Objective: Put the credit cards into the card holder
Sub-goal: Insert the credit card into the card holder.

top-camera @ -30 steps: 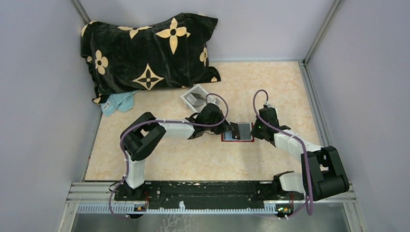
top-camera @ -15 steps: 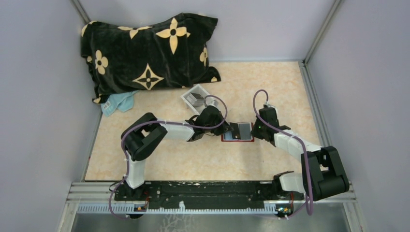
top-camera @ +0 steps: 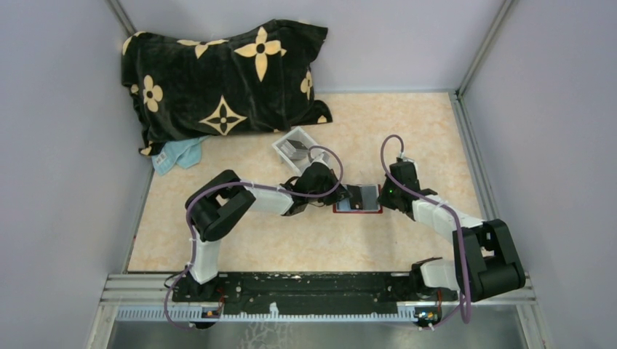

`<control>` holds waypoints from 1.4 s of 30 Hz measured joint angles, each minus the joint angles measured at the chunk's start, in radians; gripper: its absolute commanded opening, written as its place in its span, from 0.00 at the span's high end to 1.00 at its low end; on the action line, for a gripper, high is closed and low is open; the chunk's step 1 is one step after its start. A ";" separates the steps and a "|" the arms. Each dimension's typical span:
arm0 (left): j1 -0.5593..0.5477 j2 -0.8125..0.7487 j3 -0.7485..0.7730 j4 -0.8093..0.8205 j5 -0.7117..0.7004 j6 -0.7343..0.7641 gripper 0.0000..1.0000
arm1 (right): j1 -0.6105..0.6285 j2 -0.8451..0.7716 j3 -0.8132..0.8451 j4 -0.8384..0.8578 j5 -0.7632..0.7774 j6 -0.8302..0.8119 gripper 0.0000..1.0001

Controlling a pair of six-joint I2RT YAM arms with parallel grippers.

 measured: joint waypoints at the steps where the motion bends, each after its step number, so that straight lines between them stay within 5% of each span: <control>1: -0.002 0.003 0.000 0.007 -0.001 0.003 1.00 | 0.000 0.002 0.000 0.000 0.000 0.000 1.00; 34: -0.004 0.057 0.043 0.087 0.150 0.325 1.00 | 0.000 0.013 0.000 0.006 0.000 0.000 1.00; 42: -0.002 0.062 0.046 0.045 0.123 0.282 0.68 | 0.000 0.013 0.000 0.008 -0.002 0.000 1.00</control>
